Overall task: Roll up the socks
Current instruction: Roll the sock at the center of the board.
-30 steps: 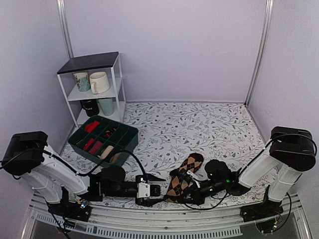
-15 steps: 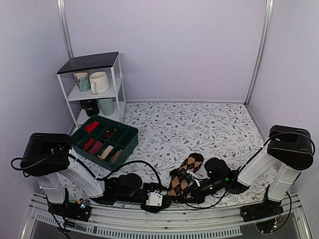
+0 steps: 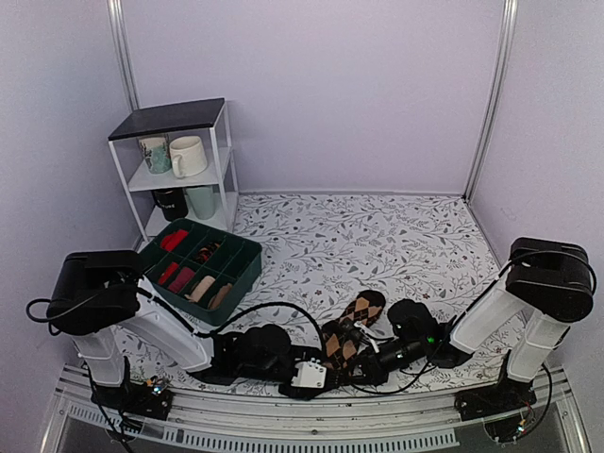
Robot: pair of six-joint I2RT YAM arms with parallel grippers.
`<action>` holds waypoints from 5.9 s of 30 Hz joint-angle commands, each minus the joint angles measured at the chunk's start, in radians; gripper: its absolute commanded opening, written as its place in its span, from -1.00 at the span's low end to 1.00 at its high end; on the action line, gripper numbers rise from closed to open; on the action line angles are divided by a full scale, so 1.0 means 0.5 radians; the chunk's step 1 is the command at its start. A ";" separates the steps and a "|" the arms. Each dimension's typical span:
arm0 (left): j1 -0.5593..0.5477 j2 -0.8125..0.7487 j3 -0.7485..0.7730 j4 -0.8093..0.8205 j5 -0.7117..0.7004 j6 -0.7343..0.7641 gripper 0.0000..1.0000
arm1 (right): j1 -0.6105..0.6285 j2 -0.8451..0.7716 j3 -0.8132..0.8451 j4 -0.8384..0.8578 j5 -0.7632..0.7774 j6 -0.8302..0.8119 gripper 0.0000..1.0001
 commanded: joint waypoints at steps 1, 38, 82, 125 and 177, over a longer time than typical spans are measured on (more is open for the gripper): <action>-0.014 0.039 0.008 -0.164 -0.006 -0.043 0.21 | -0.010 0.043 -0.088 -0.203 0.091 0.090 -1.00; -0.071 0.027 -0.032 0.057 -0.088 -0.094 -0.14 | -0.012 -0.024 -0.239 -0.119 0.174 0.443 -1.00; 0.142 0.003 0.289 -1.046 0.373 -0.863 -1.00 | 0.173 -1.246 -0.572 -0.213 0.924 -0.270 -0.29; 0.271 0.234 0.369 -1.161 0.653 -0.929 -0.97 | 0.877 -0.244 -0.366 0.133 1.765 -0.894 -1.00; 0.024 -0.027 0.052 -0.118 0.047 -0.118 -0.21 | 0.184 -0.366 -0.358 -0.417 0.578 0.162 -1.00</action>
